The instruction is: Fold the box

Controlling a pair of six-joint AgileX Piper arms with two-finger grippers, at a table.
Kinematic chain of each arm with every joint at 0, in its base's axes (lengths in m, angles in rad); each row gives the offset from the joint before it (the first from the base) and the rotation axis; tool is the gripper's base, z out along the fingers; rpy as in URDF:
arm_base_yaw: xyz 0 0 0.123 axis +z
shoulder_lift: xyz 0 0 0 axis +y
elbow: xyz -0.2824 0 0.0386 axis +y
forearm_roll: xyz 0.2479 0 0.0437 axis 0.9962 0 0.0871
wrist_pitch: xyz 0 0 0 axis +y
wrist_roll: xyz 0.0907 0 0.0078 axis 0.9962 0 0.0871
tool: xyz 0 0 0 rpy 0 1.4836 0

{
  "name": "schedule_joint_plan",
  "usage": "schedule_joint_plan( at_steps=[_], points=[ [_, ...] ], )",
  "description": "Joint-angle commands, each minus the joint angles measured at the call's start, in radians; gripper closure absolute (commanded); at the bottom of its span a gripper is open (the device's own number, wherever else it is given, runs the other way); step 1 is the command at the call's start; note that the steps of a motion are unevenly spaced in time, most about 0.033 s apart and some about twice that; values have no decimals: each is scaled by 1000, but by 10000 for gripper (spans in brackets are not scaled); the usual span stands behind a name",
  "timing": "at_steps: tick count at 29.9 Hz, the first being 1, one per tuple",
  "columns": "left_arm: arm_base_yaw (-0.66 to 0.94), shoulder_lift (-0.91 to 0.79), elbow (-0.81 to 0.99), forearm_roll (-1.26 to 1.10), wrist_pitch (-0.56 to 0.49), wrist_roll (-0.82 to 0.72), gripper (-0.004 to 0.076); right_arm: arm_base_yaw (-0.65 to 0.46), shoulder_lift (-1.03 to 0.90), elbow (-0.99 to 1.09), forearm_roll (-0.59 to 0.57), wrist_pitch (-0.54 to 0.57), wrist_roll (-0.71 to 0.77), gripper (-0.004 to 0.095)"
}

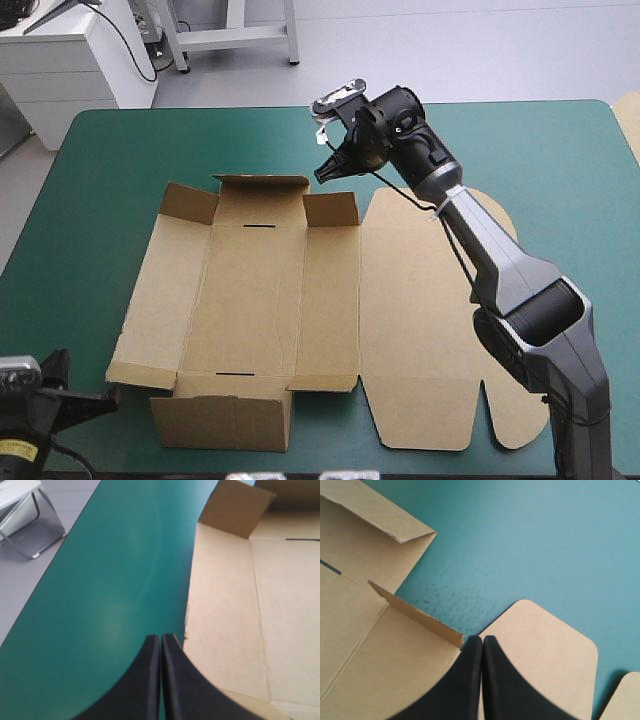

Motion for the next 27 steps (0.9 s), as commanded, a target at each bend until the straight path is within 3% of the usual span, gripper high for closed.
schedule_joint_plan(
  at_steps=[1, 10, 22, 27],
  points=[
    [2, 224, -159, 81, -27, -7, 731, -2, -123, 42, 11, -2, 30, 929],
    [2, 677, -474, 256, 8, -7, 731, -2, -367, 440, -99, -4, 86, 929],
    [8, 982, -629, 239, 181, 32, 727, -2, -772, 840, -94, -4, 114, 929],
    [149, 1124, -666, -75, 209, 177, 724, -2, -965, 986, -94, -11, 114, 929]
  ],
)
